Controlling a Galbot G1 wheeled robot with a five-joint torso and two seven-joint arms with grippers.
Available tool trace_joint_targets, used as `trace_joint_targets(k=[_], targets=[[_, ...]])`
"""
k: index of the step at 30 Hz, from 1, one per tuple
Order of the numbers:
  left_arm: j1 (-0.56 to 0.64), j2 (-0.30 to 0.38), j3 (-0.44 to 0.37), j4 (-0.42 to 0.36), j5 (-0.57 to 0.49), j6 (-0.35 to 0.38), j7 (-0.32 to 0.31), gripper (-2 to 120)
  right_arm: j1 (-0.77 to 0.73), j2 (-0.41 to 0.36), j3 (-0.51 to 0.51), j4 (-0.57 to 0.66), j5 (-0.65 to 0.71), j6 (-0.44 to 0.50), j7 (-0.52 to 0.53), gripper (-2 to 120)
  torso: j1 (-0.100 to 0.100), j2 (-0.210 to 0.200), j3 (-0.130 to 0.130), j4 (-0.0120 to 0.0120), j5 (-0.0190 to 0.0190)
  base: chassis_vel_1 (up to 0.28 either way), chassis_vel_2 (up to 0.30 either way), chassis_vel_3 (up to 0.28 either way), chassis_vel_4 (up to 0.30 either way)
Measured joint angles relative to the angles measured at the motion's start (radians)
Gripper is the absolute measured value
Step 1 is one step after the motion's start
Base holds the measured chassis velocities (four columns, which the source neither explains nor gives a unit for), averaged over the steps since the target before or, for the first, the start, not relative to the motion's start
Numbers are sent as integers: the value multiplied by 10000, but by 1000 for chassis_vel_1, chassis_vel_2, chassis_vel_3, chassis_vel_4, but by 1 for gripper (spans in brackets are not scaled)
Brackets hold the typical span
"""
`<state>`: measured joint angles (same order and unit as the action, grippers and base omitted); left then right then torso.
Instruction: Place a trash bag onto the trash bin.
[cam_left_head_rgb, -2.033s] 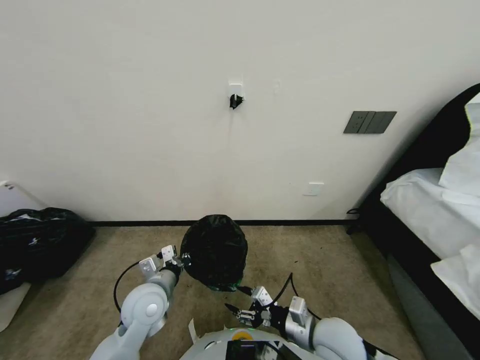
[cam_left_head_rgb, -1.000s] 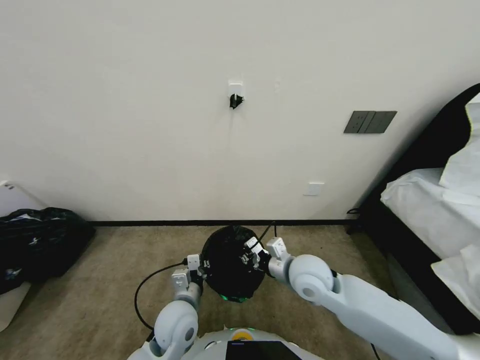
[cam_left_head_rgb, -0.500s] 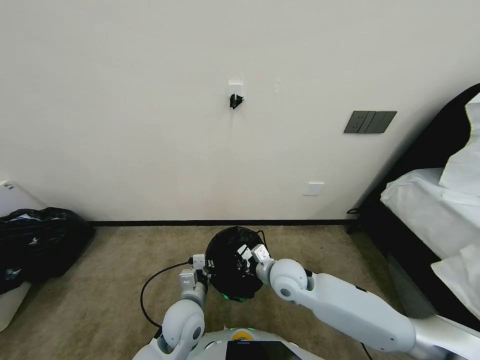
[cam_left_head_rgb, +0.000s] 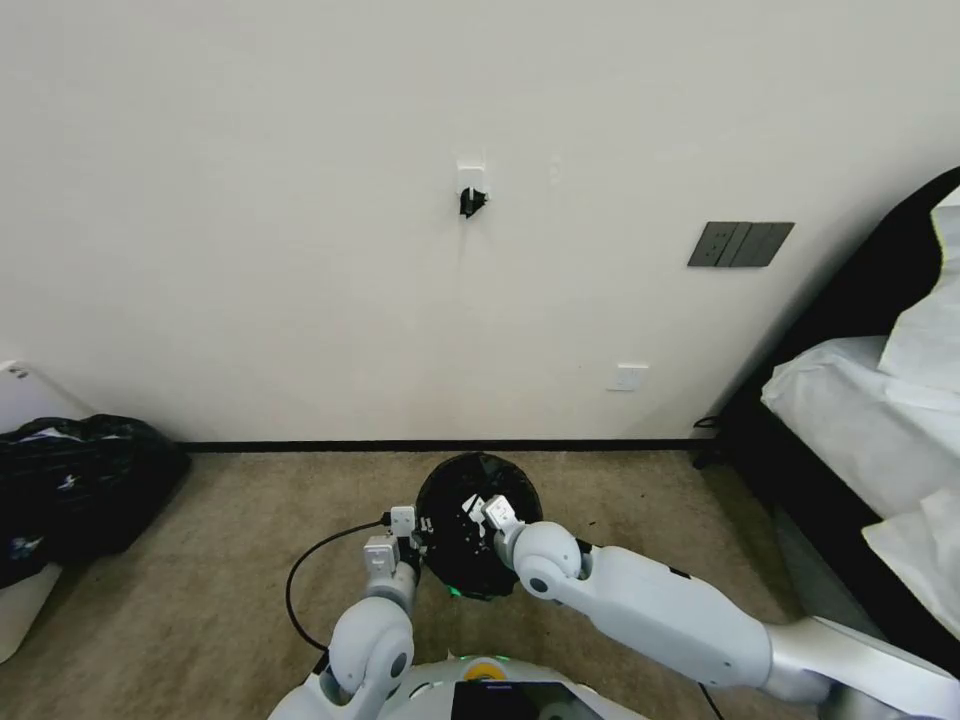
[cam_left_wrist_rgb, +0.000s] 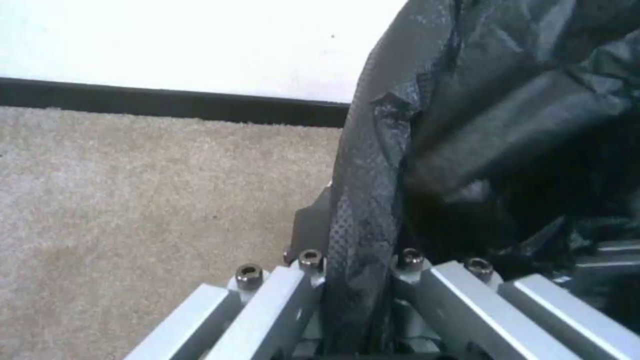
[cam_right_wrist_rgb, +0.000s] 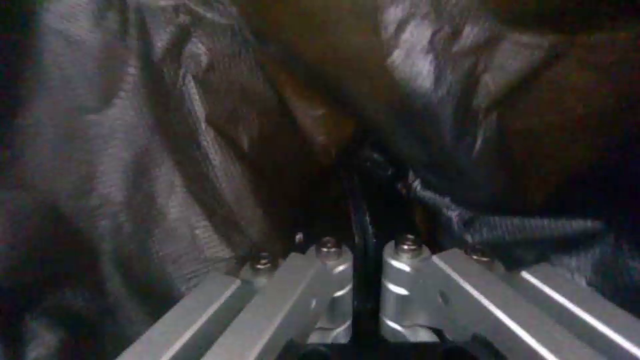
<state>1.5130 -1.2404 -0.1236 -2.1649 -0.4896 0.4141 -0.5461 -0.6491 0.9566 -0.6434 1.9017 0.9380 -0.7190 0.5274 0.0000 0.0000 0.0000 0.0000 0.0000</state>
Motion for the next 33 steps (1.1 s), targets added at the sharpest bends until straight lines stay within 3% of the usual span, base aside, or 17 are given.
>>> trace_joint_targets(k=[33], targets=[[316, 103, 45, -356, -26, -38, 192, 2, 467, 931, -828, -1760, -737, 6, -41, 0, 0, 0, 0, 0, 0, 0, 0, 0, 0]])
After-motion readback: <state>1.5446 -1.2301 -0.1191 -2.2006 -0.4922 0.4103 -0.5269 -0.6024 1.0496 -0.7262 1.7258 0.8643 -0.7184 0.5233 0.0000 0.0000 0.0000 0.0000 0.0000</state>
